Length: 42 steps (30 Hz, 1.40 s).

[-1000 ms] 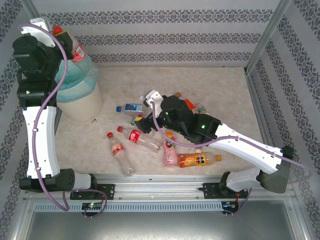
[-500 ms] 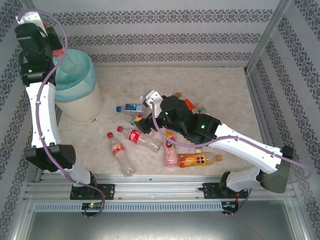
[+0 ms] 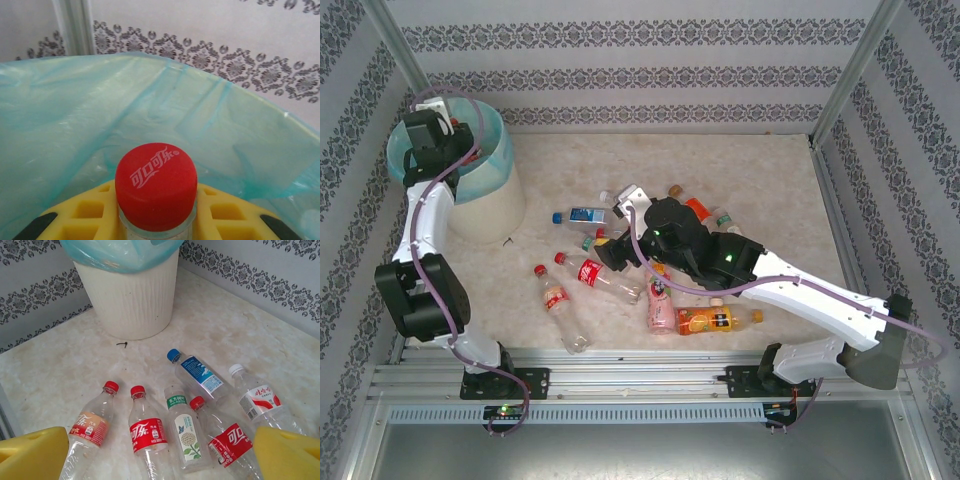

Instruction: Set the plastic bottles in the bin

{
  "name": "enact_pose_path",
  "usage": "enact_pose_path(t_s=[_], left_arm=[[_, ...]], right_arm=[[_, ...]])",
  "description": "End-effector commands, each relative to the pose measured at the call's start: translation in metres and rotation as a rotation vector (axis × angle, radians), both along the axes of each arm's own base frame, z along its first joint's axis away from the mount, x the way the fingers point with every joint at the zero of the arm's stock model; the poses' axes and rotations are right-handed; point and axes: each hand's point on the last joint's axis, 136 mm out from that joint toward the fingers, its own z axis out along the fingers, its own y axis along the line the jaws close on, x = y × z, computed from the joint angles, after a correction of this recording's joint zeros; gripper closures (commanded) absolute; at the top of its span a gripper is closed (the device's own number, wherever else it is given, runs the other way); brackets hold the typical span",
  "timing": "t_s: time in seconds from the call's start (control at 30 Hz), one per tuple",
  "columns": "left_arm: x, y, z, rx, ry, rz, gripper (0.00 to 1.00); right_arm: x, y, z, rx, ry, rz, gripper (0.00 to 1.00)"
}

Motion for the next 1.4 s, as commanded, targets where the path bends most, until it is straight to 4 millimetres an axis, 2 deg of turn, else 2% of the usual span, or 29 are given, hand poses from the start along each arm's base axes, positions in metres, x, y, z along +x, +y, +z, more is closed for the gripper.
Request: enact_pose_path(t_s=[0.0,0.07,0.1,0.3,0.67,0.73,0.9,1.03,1.17,1.27,1.37], left_arm=[[0.009,-0.008,0.026,0.013,-0.098,-0.070,0.63],[0.006,-0.010,0.033,0.019,-0.111,-0.075,0.52],[0.005,-0.010,0.039,0.022,-0.122,-0.073,0.43],[-0.001,-0.018,0.066,0.007,-0.138,-0.104,0.36],[-0.008,-0.018,0.067,-0.013,-0.108,-0.089,0.39],[-0.010,-0.019,0.075,-0.023,-0.109,-0.089,0.39],[-0.024,-0.033,0.114,-0.021,-0.141,-0.111,0.39],[-0.038,-0.067,0.148,0.009,-0.182,-0.175,0.39],[-0.054,-0.119,0.163,0.073,-0.179,-0.263,0.39],[-0.064,-0.168,0.155,0.104,-0.154,-0.358,0.39],[-0.074,-0.222,0.132,0.087,-0.114,-0.488,0.39]], right_arm=[[0.004,-0.001,0.008,0.047,0.002,-0.036,0.06],[0.004,-0.001,0.007,0.048,0.001,-0.038,0.06],[0.004,-0.001,0.007,0.049,0.000,-0.040,0.06],[0.004,0.000,0.005,0.045,-0.001,-0.038,0.06],[0.004,0.002,0.006,0.044,0.000,-0.033,0.06],[0.004,0.000,0.007,0.039,0.005,-0.039,0.06],[0.015,-0.017,0.001,-0.018,0.030,-0.124,0.07],[0.026,-0.037,-0.009,-0.067,0.088,-0.194,0.09],[0.031,-0.061,-0.027,-0.088,0.185,-0.274,0.11],[0.028,-0.083,-0.055,-0.122,0.281,-0.344,0.11],[0.018,-0.101,-0.085,-0.171,0.375,-0.404,0.11]])
